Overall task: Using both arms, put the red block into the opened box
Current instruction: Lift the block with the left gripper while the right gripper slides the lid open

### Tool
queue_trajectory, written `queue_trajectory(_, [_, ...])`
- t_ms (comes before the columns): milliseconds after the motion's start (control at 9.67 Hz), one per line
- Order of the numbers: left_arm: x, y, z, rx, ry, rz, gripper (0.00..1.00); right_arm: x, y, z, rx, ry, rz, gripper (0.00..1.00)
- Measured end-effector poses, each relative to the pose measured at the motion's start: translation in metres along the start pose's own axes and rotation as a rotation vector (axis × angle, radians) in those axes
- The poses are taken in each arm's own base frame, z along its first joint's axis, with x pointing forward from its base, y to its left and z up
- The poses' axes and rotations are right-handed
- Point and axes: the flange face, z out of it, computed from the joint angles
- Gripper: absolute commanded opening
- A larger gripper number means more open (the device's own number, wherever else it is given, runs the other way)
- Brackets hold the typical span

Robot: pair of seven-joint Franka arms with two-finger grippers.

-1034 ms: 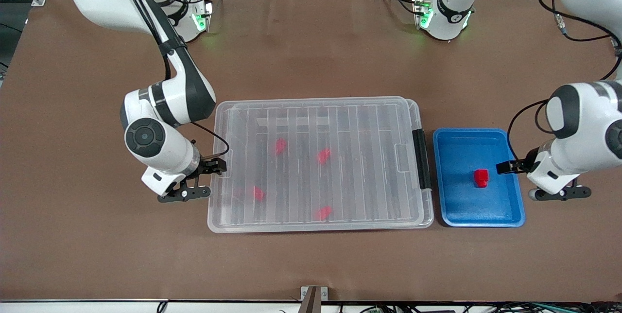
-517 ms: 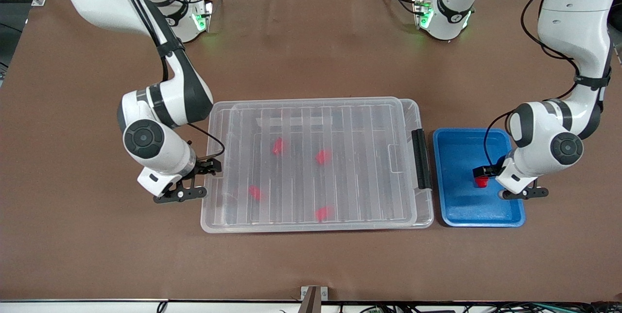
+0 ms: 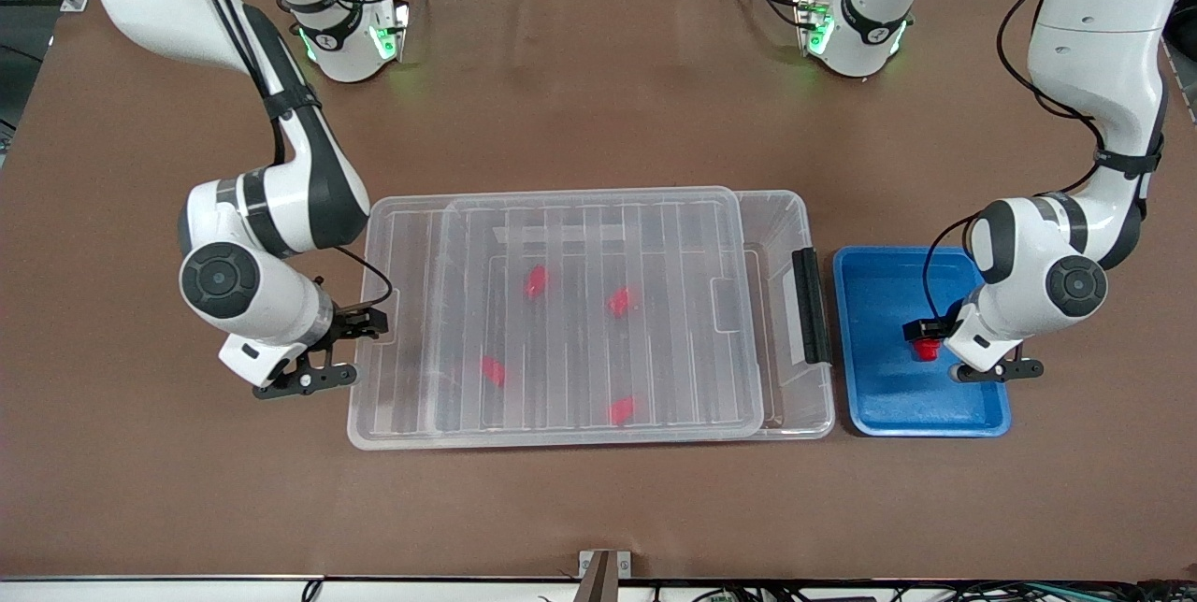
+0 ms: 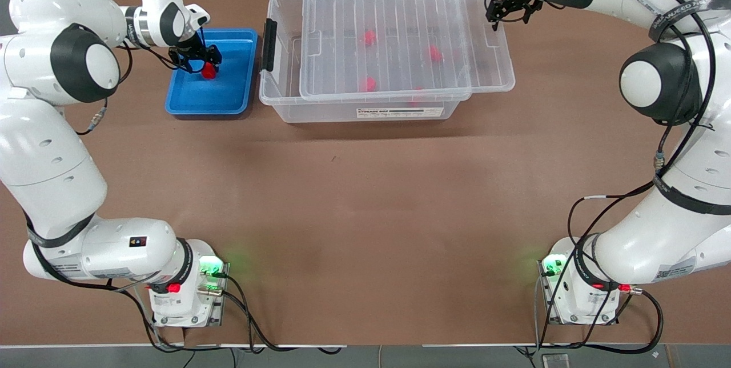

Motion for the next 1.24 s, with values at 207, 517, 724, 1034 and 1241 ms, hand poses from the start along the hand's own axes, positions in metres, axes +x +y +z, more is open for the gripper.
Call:
queue_trajectory(207, [-0.001, 0.002, 0.005, 0.000, -0.005, 0.001, 0.00, -0.002, 0.023, 0.000, -0.006, -0.010, -0.018, 1.00])
queue_trajectory(517, [0.002, 0.001, -0.001, -0.001, 0.016, -0.001, 0.00, -0.003, 0.051, 0.002, -0.005, -0.015, -0.055, 1.00])
queue_trajectory(724, [0.011, 0.003, -0.071, -0.004, 0.076, 0.003, 0.00, -0.005, 0.069, 0.001, -0.005, -0.020, -0.073, 1.00])
queue_trajectory(1034, [-0.013, 0.037, -0.204, -0.020, 0.133, 0.048, 0.00, -0.009, 0.084, -0.005, -0.010, -0.019, -0.080, 1.00])
queue_trajectory(1241, [-0.031, 0.104, -0.233, -0.056, 0.157, 0.048, 0.00, -0.009, 0.085, -0.006, -0.011, -0.019, -0.083, 1.00])
